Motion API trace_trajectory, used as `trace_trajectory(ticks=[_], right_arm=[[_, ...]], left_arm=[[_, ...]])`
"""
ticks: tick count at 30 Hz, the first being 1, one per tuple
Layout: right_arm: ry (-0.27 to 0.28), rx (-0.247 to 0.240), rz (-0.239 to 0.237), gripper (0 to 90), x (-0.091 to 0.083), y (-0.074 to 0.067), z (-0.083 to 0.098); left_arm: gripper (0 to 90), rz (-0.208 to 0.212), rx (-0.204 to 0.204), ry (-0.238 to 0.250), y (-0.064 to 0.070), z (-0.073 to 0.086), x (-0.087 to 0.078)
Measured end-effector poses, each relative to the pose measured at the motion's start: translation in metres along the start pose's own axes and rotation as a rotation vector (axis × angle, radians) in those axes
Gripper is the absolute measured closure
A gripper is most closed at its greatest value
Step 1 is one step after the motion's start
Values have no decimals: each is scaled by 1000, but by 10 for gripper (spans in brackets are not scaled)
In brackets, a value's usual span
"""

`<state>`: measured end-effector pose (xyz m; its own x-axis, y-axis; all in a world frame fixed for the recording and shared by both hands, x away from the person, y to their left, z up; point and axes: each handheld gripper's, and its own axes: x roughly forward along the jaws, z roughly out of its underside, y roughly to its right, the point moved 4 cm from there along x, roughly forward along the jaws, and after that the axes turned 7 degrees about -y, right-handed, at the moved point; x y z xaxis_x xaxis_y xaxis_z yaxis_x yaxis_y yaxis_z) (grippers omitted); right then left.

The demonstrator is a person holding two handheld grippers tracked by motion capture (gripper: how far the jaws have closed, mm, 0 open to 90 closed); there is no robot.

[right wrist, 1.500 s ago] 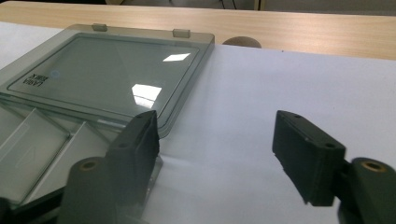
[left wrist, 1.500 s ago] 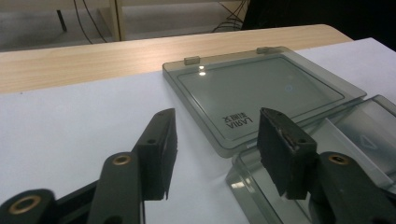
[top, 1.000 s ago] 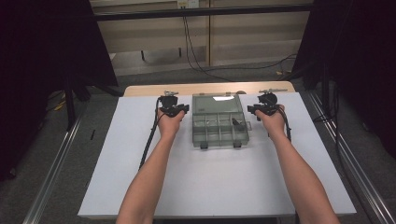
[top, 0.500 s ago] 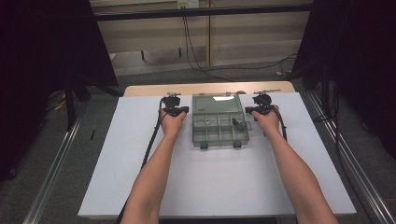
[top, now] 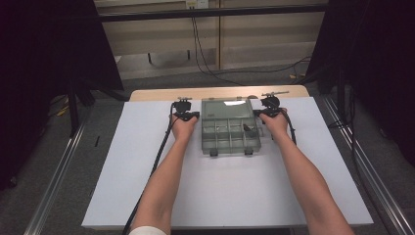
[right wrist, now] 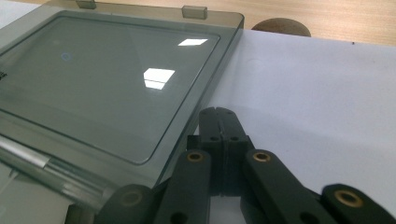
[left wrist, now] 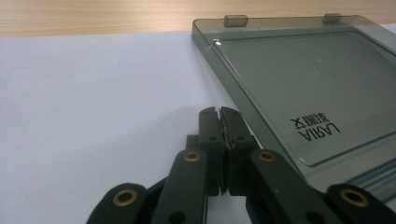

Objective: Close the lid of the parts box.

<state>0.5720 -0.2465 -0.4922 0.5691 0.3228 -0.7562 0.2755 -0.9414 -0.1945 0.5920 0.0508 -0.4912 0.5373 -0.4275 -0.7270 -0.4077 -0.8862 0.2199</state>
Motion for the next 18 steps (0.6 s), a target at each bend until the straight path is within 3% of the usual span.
trace_trajectory(ticks=[12, 18], right_arm=[[7, 22, -21, 900, 10, 7, -11], [12, 32, -23, 900, 14, 8, -15]], left_arm=[[880, -3, -24, -21, 1, -13, 11], [887, 15, -65, -6, -2, -15, 15]])
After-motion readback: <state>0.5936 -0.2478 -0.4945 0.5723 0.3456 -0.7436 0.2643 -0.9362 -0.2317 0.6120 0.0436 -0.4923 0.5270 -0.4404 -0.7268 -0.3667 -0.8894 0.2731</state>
